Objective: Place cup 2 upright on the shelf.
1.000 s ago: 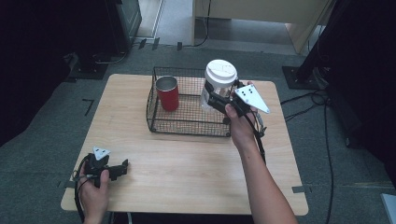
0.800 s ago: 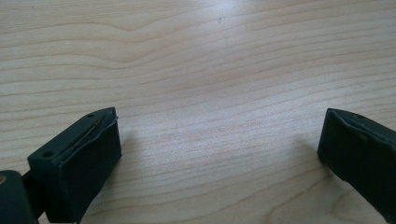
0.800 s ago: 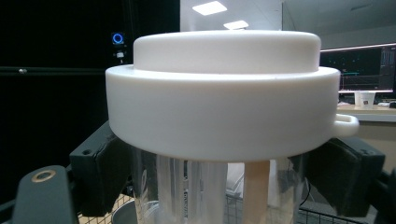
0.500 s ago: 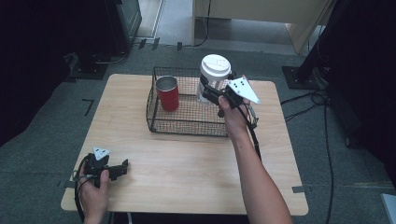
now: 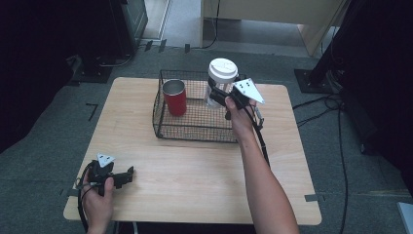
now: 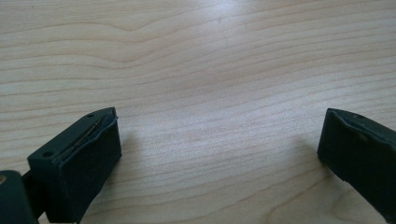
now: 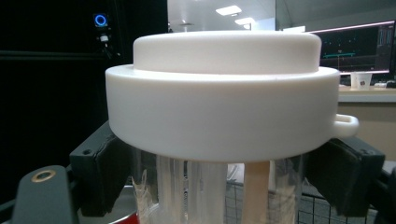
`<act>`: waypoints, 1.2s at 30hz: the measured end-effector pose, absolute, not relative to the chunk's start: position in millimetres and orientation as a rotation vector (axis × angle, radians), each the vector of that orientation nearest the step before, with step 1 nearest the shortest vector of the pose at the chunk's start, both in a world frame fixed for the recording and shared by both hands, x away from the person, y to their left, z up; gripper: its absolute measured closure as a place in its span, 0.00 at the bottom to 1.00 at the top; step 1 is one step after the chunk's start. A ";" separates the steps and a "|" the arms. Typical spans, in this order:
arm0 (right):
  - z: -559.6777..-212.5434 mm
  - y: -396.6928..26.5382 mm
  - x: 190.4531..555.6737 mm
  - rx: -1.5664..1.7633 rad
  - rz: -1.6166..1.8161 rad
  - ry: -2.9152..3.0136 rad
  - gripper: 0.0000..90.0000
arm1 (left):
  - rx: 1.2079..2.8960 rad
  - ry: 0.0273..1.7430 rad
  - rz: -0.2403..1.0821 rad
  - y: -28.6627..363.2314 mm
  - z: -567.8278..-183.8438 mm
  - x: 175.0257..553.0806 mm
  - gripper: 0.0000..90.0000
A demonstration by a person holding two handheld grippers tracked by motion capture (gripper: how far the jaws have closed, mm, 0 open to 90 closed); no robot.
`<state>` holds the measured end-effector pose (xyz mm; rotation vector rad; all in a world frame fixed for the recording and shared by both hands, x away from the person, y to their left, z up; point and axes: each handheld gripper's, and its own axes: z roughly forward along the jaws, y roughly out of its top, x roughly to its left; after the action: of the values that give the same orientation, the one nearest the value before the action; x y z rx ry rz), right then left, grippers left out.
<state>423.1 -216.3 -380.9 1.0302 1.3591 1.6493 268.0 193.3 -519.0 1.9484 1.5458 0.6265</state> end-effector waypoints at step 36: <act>-427.8 -206.9 469.6 1.117 1.529 1.522 0.17 | 1.948 1.546 0.626 193.3 -519.2 267.8 0.00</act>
<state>469.6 -206.9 -427.8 1.1170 1.5223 1.5293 267.8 193.3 -519.2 1.9482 1.5460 0.6258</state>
